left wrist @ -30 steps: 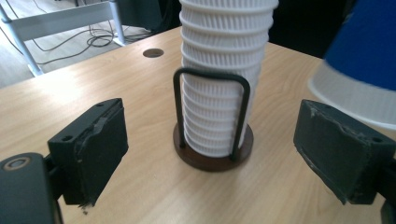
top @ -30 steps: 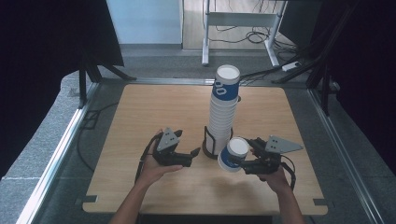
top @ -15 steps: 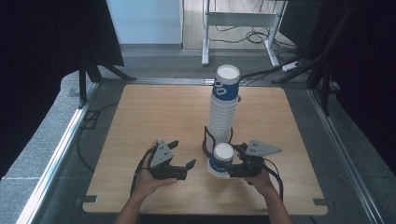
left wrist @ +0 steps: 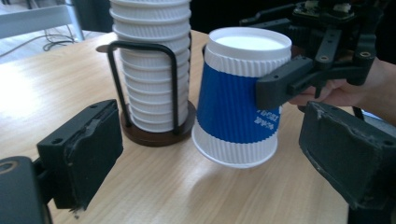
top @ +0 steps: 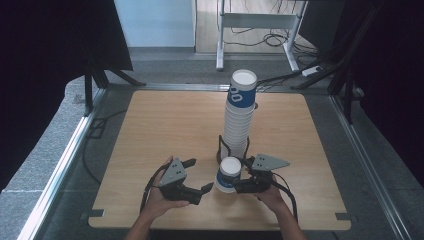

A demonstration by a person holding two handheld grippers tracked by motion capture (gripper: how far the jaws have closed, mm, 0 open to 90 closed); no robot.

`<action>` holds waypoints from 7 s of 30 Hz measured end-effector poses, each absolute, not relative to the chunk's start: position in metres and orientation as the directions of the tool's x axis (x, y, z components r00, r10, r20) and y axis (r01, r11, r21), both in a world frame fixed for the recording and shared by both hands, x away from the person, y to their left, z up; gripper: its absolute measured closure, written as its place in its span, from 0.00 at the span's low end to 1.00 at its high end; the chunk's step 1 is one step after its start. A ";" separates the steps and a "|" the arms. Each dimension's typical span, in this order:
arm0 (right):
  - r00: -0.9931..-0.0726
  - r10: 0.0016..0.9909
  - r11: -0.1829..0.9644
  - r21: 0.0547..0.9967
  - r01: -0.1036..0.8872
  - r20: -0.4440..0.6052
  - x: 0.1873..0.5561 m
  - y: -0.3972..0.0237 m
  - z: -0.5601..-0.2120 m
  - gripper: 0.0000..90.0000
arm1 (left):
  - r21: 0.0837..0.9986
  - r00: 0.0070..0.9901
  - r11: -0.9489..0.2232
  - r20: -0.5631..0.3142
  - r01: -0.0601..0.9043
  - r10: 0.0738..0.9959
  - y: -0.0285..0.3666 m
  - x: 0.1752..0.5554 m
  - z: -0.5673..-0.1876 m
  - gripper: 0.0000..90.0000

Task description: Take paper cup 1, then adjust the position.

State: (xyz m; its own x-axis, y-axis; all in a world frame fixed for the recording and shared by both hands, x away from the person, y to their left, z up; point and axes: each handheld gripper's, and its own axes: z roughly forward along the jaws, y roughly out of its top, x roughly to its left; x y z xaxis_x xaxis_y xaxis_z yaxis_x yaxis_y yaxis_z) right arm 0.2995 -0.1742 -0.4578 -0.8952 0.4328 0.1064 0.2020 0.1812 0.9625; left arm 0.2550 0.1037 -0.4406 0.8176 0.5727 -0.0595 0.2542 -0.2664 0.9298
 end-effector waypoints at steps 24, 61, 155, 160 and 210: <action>-0.903 0.418 0.162 0.970 0.180 0.097 0.292 -0.170 -0.453 0.31 | 0.914 0.843 -0.321 -0.039 0.247 0.537 0.076 0.250 -0.448 0.05; -0.923 0.374 0.127 0.981 0.150 0.092 0.280 -0.156 -0.444 0.31 | 0.882 0.837 -0.391 -0.007 0.264 0.547 0.054 0.256 -0.470 0.16; -0.944 0.301 0.885 0.331 0.328 0.132 0.310 -0.124 -0.411 0.21 | 0.557 0.665 -0.830 0.616 0.010 0.422 0.020 0.234 -0.495 0.19; -0.946 0.297 0.902 0.288 0.322 0.130 0.315 -0.113 -0.418 0.22 | 0.548 0.659 -0.836 0.631 -0.005 0.409 0.019 0.234 -0.495 0.19; -0.912 0.408 0.646 0.696 0.312 0.030 0.289 -0.161 -0.411 0.30 | 0.842 0.757 -0.493 0.172 0.219 0.630 0.079 0.254 -0.458 0.08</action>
State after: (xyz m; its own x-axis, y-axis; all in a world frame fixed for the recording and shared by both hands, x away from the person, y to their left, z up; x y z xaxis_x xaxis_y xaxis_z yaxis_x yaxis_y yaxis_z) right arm 0.2886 -0.1611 -0.4107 -0.9123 0.4085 0.0303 0.3124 0.6461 0.6964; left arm 0.2539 0.0793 -0.4576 0.7574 0.6299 0.1721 0.2188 -0.4932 0.8420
